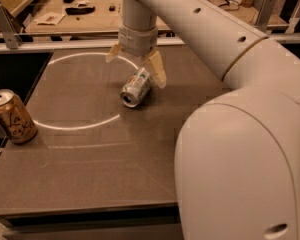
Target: Place 7up can upright
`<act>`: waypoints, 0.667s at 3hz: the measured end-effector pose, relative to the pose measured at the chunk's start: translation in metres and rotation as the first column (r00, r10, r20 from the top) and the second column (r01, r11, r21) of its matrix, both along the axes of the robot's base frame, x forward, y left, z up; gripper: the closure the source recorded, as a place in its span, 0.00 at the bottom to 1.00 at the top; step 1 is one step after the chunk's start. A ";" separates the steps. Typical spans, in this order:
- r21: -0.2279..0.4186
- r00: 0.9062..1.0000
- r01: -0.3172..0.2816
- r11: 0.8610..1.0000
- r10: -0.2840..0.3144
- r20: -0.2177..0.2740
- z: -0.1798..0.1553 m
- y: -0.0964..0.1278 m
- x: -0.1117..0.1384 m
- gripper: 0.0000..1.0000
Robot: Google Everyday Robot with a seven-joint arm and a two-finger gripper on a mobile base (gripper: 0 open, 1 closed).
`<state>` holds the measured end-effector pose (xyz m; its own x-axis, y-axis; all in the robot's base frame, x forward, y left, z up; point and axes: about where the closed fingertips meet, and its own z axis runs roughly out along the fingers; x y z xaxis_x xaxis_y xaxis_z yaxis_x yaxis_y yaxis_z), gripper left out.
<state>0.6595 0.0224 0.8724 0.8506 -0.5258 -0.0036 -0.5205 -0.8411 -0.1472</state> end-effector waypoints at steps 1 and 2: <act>-0.044 1.000 -0.012 0.999 0.011 -0.021 -0.018 0.000 0.001 0.00; -0.058 0.998 -0.039 0.998 0.036 -0.052 -0.029 -0.007 -0.001 0.00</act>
Offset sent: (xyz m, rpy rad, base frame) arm -0.0244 -0.0333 -0.0356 -0.1300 0.1622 0.0768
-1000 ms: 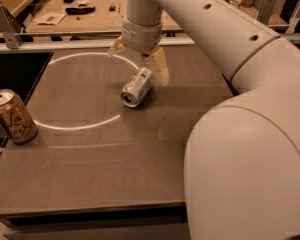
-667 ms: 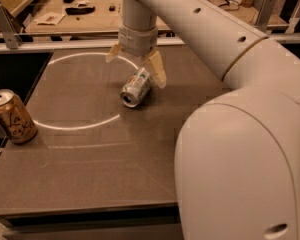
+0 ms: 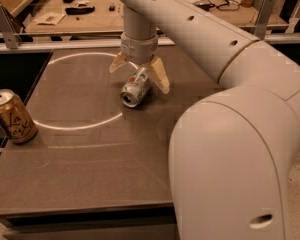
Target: Place 7up can upright
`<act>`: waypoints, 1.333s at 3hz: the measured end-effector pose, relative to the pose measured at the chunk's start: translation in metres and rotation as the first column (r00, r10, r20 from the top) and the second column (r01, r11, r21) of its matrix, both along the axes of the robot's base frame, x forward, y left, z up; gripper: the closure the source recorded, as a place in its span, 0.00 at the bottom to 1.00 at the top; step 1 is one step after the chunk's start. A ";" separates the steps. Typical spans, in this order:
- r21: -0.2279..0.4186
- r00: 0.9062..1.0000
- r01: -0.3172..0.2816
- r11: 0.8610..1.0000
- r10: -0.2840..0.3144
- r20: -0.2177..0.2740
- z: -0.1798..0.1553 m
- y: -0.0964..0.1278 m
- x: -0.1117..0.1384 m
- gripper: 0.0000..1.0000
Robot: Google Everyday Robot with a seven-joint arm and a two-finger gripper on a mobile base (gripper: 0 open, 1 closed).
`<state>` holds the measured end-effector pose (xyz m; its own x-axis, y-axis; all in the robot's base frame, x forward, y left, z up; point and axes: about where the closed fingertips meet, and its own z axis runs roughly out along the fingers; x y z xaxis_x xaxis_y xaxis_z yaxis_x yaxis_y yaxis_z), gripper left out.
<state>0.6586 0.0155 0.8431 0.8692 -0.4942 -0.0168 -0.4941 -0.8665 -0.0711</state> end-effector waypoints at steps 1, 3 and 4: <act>-0.010 1.000 -0.018 1.000 0.018 -0.007 -0.003 -0.010 0.004 0.19; -0.028 1.000 -0.023 0.999 0.023 -0.008 -0.004 -0.018 0.005 0.65; -0.012 1.000 0.004 1.000 -0.004 -0.006 0.010 -0.015 -0.006 0.88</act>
Offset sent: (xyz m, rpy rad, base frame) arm -0.0145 -0.0454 -0.0003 -0.0965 0.1113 0.0230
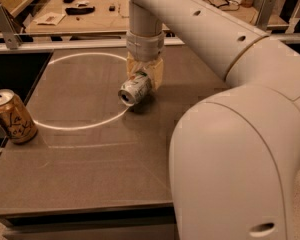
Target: Place 7up can upright
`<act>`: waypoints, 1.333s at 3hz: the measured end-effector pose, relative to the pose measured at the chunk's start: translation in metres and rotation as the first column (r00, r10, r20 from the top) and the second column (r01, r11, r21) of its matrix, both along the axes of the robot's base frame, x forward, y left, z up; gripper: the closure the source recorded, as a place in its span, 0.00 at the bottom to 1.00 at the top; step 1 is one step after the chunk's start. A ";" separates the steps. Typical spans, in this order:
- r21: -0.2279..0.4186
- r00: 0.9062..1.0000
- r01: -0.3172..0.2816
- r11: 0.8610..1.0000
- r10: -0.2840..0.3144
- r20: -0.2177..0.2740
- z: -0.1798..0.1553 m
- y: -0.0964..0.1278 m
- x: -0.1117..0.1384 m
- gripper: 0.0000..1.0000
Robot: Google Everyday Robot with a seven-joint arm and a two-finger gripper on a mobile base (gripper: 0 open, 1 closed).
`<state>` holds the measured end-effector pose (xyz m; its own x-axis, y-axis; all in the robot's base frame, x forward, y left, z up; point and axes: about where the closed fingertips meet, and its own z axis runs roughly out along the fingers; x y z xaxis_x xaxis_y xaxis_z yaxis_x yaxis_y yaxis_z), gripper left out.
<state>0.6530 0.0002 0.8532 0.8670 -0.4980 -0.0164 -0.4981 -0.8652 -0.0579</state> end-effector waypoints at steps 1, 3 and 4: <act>0.089 0.988 0.151 0.984 -0.147 -0.050 0.007 -0.016 0.003 1.00; 0.379 0.869 0.486 0.788 -0.390 -0.304 0.035 -0.048 -0.007 1.00; 0.472 0.815 0.572 0.671 -0.399 -0.419 0.062 -0.054 -0.022 1.00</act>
Offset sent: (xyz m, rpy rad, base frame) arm -0.0344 -0.0738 0.0619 0.5901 0.4775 -0.6062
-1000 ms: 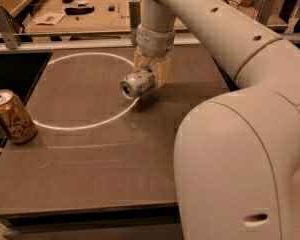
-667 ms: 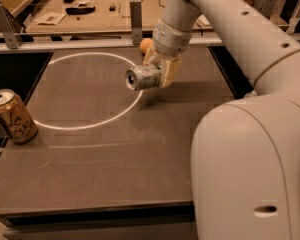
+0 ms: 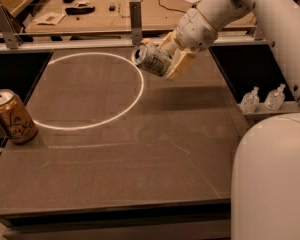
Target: Place 7up can upright
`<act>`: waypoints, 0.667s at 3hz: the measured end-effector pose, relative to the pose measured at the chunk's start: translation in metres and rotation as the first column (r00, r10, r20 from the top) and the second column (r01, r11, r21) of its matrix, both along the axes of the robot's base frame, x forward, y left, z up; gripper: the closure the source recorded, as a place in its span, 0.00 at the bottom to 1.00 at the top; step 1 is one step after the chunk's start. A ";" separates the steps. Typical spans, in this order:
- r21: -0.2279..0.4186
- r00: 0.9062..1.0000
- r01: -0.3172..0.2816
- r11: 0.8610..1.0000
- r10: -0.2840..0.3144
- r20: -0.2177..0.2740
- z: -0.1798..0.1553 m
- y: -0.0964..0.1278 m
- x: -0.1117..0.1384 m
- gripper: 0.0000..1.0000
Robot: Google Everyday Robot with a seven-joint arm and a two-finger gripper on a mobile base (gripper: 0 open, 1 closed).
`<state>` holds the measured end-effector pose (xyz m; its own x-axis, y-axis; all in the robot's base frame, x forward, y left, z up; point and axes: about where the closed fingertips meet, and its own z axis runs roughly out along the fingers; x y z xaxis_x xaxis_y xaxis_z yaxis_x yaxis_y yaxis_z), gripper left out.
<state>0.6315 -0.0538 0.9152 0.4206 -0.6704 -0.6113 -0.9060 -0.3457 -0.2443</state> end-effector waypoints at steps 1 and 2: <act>0.132 0.998 0.045 0.990 -0.040 -0.039 0.021 -0.004 -0.023 1.00; 0.231 0.993 0.085 0.969 -0.064 -0.098 0.022 -0.008 -0.051 1.00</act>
Offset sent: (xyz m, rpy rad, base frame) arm -0.0974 -0.0187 0.0134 0.3491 0.1826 -0.1101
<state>0.5803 -0.0615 0.9370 0.3116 -0.5312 -0.7878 -0.9488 -0.2194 -0.2273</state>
